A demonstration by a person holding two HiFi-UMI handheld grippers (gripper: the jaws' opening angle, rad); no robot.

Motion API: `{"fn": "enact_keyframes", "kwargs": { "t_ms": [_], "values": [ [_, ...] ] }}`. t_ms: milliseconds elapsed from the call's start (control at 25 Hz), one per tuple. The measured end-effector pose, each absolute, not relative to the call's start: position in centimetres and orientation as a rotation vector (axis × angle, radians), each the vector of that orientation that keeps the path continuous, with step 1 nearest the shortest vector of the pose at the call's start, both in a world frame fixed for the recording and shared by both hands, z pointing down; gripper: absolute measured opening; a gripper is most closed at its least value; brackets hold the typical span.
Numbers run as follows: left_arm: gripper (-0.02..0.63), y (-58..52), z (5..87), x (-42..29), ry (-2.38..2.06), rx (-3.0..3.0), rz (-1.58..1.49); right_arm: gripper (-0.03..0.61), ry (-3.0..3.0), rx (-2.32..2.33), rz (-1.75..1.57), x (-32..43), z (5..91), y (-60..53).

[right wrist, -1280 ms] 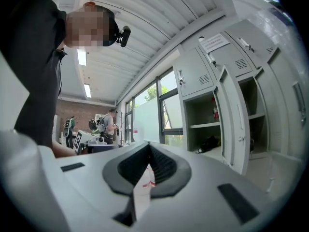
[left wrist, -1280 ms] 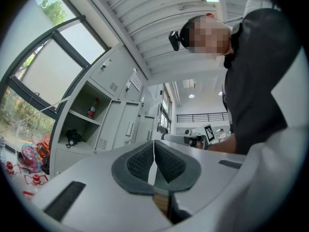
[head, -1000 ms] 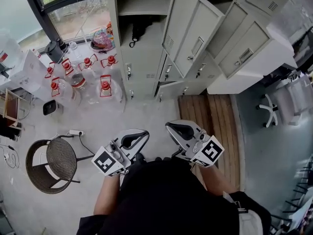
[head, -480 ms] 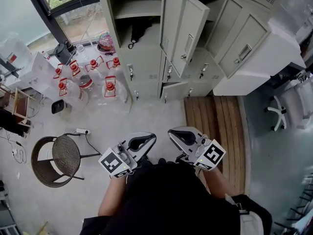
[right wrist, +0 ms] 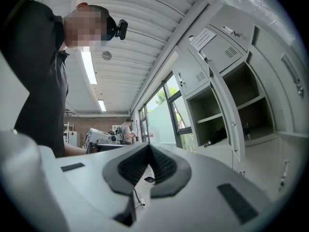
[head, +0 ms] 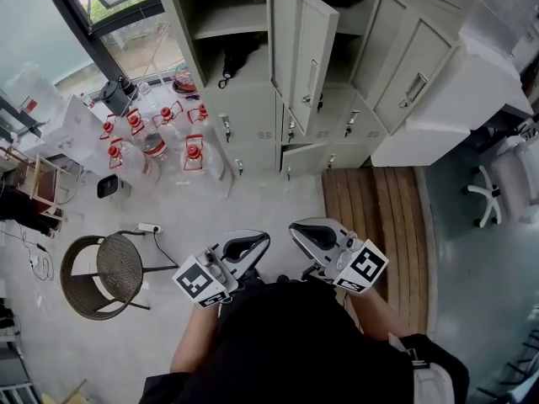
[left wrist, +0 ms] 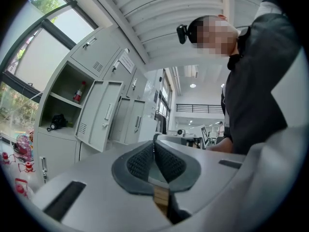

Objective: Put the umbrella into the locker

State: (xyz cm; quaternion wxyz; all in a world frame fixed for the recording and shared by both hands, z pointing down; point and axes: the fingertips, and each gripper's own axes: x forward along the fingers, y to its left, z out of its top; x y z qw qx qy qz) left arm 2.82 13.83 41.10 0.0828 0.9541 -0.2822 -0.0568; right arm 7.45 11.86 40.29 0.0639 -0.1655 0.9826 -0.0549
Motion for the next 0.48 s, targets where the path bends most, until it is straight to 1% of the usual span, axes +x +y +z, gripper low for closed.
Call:
{"fn": "enact_keyframes", "kwargs": {
  "t_ms": [480],
  "values": [
    [0.020, 12.8, 41.8, 5.7, -0.761, 2.822, -0.133, 0.011, 2.996, -0.534, -0.176, 10.8, 41.2, 11.1]
  ]
}}
